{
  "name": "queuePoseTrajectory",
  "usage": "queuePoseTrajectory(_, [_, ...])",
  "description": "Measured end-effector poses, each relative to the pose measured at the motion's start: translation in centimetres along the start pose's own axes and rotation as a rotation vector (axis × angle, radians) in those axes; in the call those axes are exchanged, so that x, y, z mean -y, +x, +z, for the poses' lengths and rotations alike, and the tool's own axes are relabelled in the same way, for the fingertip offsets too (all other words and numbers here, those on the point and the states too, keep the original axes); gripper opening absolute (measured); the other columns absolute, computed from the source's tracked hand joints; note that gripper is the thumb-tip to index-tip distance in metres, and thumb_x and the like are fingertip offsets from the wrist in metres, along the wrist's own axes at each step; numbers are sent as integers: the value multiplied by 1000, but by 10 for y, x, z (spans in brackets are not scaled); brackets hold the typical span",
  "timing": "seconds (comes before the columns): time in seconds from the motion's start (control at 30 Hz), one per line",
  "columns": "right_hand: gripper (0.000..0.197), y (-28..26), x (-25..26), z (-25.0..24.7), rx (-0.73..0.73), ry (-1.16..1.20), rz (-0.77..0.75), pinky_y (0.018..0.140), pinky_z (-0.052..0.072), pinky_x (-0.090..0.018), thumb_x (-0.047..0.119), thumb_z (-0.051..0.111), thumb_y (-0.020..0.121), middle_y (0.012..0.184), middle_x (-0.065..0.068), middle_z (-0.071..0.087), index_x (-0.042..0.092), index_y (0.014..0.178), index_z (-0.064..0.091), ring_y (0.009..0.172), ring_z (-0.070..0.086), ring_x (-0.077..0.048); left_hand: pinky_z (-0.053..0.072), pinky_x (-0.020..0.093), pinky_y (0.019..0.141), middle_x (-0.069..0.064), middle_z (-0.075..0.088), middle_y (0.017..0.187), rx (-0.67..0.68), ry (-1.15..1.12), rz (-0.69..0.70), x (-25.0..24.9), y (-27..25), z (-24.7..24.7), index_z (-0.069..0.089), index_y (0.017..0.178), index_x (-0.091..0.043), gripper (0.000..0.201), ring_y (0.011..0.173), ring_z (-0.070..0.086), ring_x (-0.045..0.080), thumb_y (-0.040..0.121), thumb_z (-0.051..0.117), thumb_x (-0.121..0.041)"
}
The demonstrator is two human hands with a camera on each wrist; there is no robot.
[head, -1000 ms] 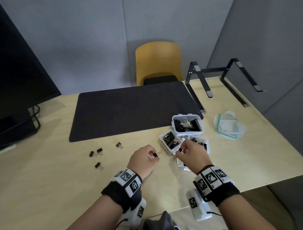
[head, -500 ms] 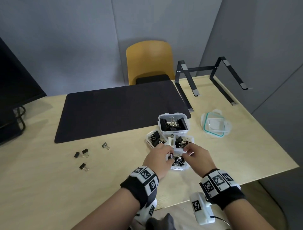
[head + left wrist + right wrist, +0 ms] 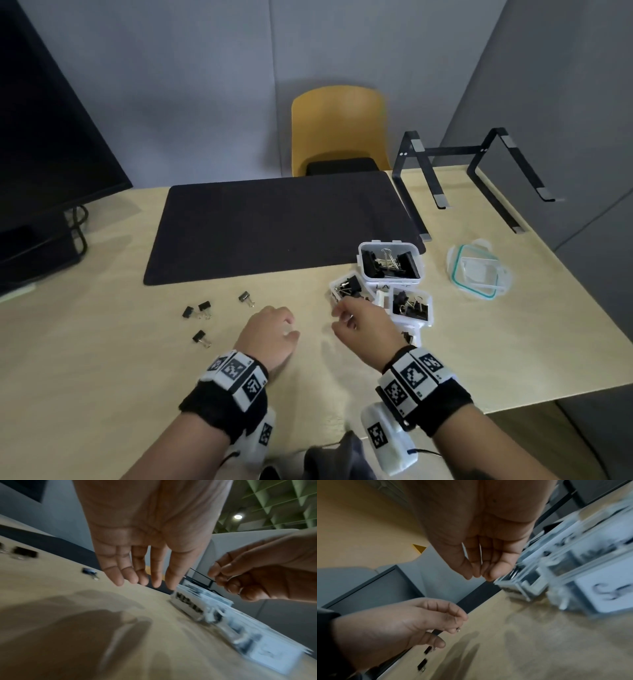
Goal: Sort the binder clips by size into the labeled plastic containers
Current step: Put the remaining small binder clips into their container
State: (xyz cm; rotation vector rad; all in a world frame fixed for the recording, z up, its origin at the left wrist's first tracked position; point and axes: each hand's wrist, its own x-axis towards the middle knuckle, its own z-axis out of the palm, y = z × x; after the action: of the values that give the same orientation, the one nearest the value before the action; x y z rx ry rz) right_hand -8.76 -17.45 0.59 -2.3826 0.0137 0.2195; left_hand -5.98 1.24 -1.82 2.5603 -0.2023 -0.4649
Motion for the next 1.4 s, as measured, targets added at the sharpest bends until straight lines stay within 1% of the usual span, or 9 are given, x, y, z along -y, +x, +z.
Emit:
queuePoseTrajectory(0.13, [19,19,26,29,64,-24,-52,81,45,-25,16,56,86,90,5,54,14,104,62,81,50,-10,43,24,88,-2,54,119,-62,28,-85,34,1,-23,58,110,-22,20,103,54,12,91,53,-27])
queuePoseTrajectory(0.27, [23,38,44,56,116,-59,-53,82,42,-24,15,54,86,94,4,51,14,107,61,84,49,-11,42,30,91,4,49,124,-150,44,-183,64,7,-41,55,119,-18,29,110,51,21,90,54,-20])
queuePoseTrajectory(0.43, [29,57,51,91,180,-59,1,89,45,-28,12,52,86,114,-5,54,14,114,57,100,57,-21,46,35,89,11,44,124,-175,149,-308,95,21,-50,47,123,-12,37,111,47,29,87,54,-15])
queuePoseTrajectory(0.63, [37,81,59,115,138,-122,-16,89,43,-29,8,50,86,119,-8,50,14,123,50,104,53,-25,51,37,82,11,50,111,-145,178,-249,106,33,-47,55,110,-9,21,94,57,28,90,50,-11])
queuePoseTrajectory(0.77, [54,99,69,124,158,-200,-91,95,43,-35,5,50,84,126,-10,46,17,135,42,113,48,-30,48,32,79,8,56,106,-146,151,-206,108,37,-48,57,102,-10,14,94,58,26,89,50,-11])
queuePoseTrajectory(0.87, [42,107,73,129,215,-334,-160,89,46,-36,3,47,85,116,-13,50,15,125,53,106,50,-31,42,26,72,4,60,103,-133,120,-192,113,38,-48,60,96,-15,14,93,58,22,89,49,-10])
queuePoseTrajectory(1.0, [24,104,73,126,199,-411,-153,76,45,-33,8,43,90,104,-15,54,6,108,59,93,56,-33,43,25,74,2,64,102,-144,65,-173,111,35,-51,62,100,-15,15,95,59,21,90,51,-13])
queuePoseTrajectory(1.13, [22,89,68,120,166,-411,-72,74,46,-34,14,44,89,103,-12,55,6,106,56,91,56,-32,51,32,82,1,67,99,-145,-4,-144,98,31,-48,64,100,-16,15,94,61,22,89,53,-15])
queuePoseTrajectory(1.4, [21,48,45,77,9,-238,-4,71,39,-28,24,54,84,100,-7,58,10,101,56,87,53,-23,47,26,82,-3,64,94,-146,-204,-47,50,14,-26,60,105,-18,19,91,61,17,86,61,-18])
